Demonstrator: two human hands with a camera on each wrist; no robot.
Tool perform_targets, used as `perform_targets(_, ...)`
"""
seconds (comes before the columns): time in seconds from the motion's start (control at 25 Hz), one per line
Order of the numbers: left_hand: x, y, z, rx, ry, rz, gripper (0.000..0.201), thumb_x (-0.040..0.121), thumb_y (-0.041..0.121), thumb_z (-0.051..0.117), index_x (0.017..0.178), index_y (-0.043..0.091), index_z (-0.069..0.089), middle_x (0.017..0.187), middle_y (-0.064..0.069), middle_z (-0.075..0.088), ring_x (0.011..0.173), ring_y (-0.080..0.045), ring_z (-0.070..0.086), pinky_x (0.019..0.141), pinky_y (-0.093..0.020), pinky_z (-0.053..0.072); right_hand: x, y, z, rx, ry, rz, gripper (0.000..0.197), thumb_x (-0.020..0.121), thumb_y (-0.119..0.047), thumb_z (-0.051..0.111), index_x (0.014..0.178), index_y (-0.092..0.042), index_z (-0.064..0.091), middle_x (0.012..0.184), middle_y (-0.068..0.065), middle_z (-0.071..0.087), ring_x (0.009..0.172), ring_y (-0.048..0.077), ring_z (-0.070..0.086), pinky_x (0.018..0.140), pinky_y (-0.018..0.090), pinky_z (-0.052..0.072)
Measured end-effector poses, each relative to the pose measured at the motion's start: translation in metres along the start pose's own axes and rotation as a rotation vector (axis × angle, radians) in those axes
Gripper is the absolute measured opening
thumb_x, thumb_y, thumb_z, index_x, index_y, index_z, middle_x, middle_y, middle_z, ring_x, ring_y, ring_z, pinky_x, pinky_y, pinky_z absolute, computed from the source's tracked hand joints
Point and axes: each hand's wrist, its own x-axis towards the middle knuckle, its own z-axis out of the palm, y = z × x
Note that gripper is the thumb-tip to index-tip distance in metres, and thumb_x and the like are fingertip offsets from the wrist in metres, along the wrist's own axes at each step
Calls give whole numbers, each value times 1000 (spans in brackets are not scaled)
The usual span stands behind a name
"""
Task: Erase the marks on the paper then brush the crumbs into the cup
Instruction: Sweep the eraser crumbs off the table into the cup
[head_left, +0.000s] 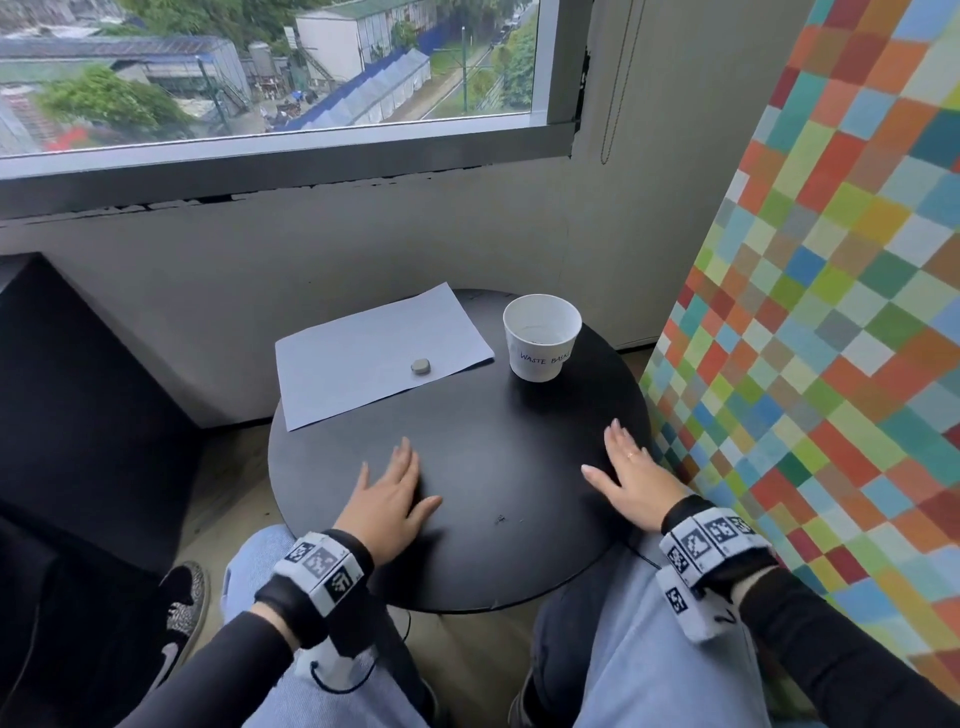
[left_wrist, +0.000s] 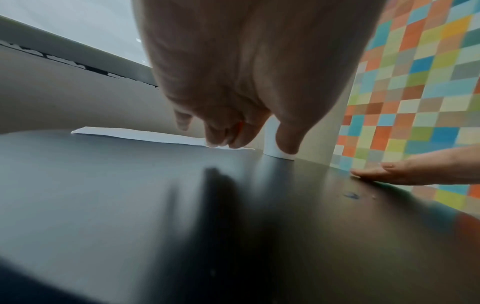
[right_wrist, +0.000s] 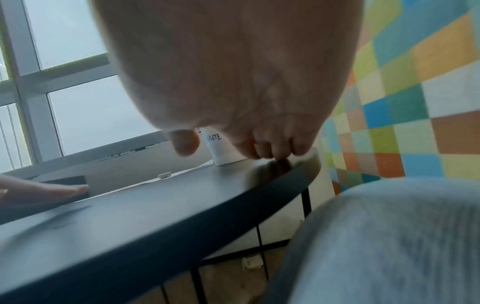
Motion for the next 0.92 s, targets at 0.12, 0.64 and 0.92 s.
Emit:
perform_targets(0.12, -6, 16, 14, 7, -44, 105, 134, 56, 91, -24, 158, 8, 2, 164, -9, -14, 152, -18, -6, 121, -47, -1, -13, -16, 18, -67, -51, -176, 91, 89, -67, 24, 152, -7, -4, 159, 6, -15, 146, 15, -12, 117, 30, -5)
perform_targets(0.64, -22, 28, 25, 56, 14, -88, 116, 59, 62, -26, 157, 5, -3, 164, -11, -16, 152, -19, -10, 120, -49, -6, -31, -28, 32, -100, 13, -21, 86, 95, -63, 21, 151, -2, -1, 159, 14, -13, 147, 22, -10, 117, 34, -2)
perform_targets(0.92, -28, 52, 32, 73, 61, 88, 108, 74, 75, -29, 157, 9, -6, 163, -6, -21, 151, -14, -15, 118, -48, -13, -40, -47, 30, -23, 20, -216, 107, 77, -82, -1, 152, -7, 1, 160, 7, -9, 145, 12, -13, 115, 28, -4)
